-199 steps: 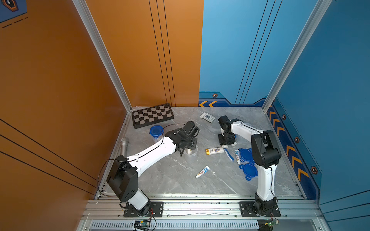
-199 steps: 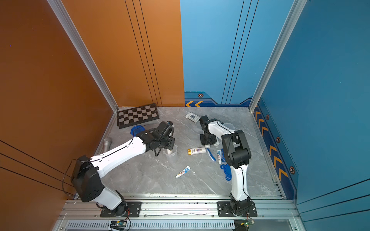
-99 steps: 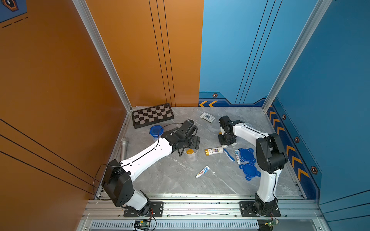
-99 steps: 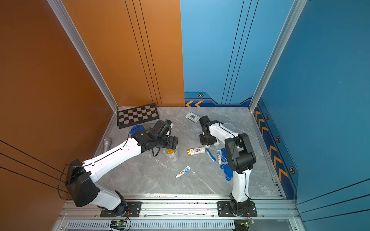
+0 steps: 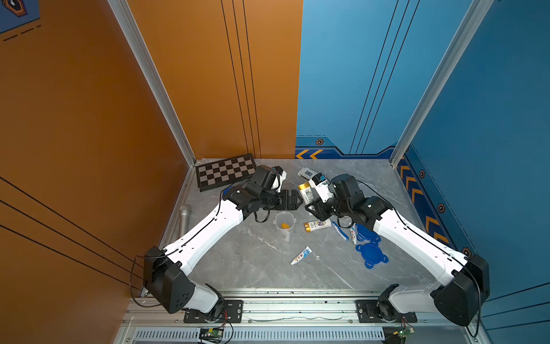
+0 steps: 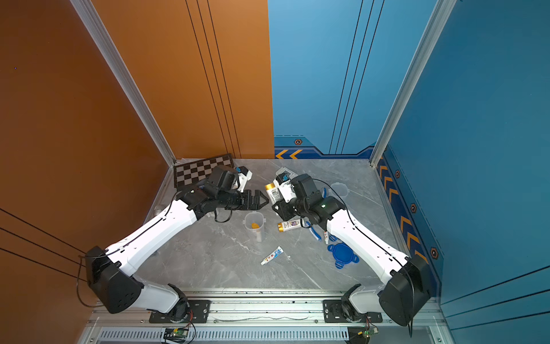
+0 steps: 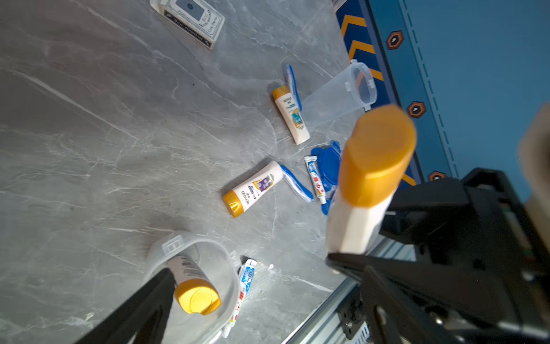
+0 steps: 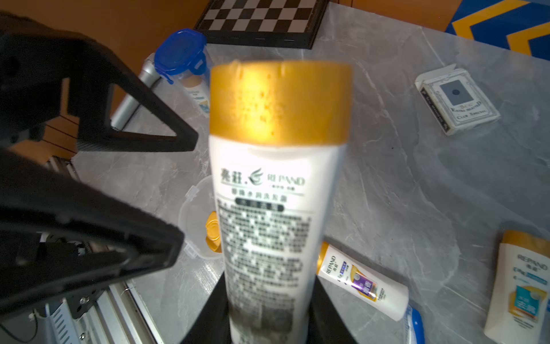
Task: Pack away toiletry kits
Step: Pick up the toiletry item from the center of the board.
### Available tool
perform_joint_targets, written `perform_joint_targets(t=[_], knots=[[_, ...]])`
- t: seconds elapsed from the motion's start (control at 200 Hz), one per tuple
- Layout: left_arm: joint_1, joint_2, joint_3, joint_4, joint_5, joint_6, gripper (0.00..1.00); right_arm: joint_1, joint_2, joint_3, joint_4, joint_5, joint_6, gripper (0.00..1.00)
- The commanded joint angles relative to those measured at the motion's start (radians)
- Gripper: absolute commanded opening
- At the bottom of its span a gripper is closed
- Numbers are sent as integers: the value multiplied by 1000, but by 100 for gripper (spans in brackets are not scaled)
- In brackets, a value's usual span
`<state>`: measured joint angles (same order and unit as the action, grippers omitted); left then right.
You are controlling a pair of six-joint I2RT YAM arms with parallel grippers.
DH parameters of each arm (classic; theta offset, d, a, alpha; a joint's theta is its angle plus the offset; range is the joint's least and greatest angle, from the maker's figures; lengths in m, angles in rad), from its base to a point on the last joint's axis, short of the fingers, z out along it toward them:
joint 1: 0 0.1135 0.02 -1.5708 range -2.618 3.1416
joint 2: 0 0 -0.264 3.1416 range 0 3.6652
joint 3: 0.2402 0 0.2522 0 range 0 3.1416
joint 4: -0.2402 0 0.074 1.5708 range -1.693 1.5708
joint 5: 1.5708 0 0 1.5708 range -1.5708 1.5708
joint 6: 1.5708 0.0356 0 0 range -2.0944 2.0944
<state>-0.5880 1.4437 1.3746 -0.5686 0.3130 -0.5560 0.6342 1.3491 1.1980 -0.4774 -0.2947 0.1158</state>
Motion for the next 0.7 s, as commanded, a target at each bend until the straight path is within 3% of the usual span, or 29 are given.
perform_joint_targets(t=[0.0,0.2,0.315,0.425,0.541,0.696], knots=[[24,-38,-22,102,126,-58,99,47,-19,-10,29,-53,29,14],[40,-47,-75,189,183,-101,97,94,5,16,45,-77,39,14],[43,-30,-78,188,202,-98,88,94,15,35,49,-96,35,14],[44,-22,-78,188,207,-98,65,92,21,44,47,-111,25,15],[49,-32,-83,187,217,-97,29,87,30,41,46,-99,30,19],[72,-71,-108,151,205,-82,2,75,51,50,42,-86,58,34]])
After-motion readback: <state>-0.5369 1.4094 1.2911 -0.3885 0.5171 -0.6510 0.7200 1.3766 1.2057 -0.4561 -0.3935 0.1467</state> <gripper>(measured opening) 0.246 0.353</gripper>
